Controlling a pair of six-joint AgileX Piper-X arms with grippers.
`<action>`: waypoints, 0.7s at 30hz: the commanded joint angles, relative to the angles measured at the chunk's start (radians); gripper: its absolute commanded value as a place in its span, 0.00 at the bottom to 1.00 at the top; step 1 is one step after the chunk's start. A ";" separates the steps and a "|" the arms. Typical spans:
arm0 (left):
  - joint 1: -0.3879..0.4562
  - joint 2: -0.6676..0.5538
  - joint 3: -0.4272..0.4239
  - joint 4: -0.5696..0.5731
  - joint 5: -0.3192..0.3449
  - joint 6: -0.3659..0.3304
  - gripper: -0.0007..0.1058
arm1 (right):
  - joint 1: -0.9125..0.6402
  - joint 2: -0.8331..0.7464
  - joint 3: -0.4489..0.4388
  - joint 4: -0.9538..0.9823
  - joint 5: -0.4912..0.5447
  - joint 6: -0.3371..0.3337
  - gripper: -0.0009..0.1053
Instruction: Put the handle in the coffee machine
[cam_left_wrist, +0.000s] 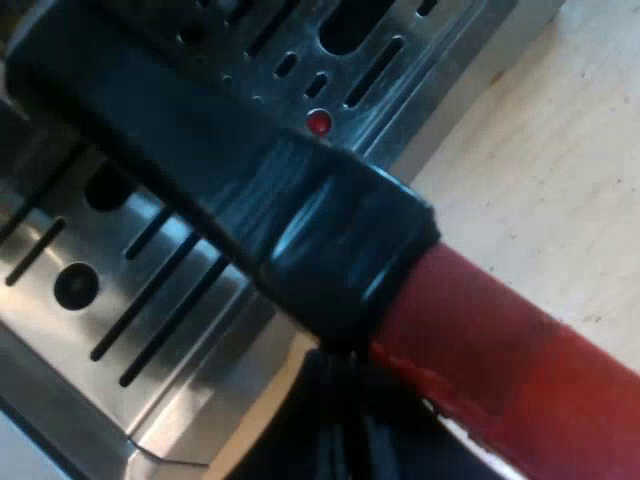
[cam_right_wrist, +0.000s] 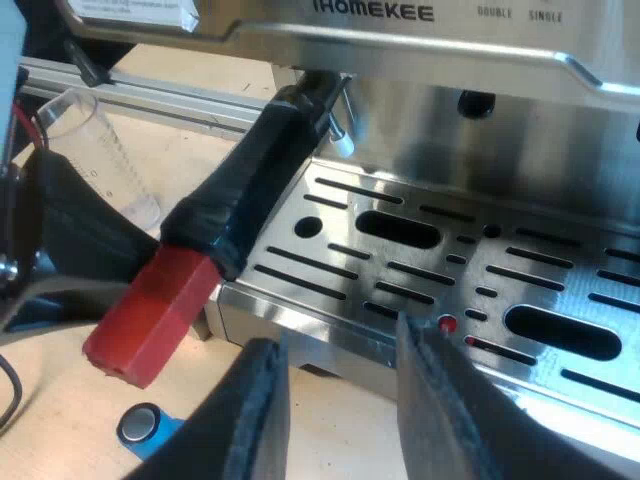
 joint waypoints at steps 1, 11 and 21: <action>-0.043 -0.005 -0.016 -0.084 0.141 0.023 0.01 | 0.002 -0.011 -0.005 0.004 -0.009 -0.007 0.30; 0.107 -0.115 -0.016 0.080 0.065 0.165 0.15 | 0.002 -0.011 -0.007 0.076 -0.032 -0.007 0.35; 0.287 -0.450 -0.040 0.126 0.049 0.091 0.67 | -0.033 -0.011 -0.138 0.303 -0.177 -0.022 0.51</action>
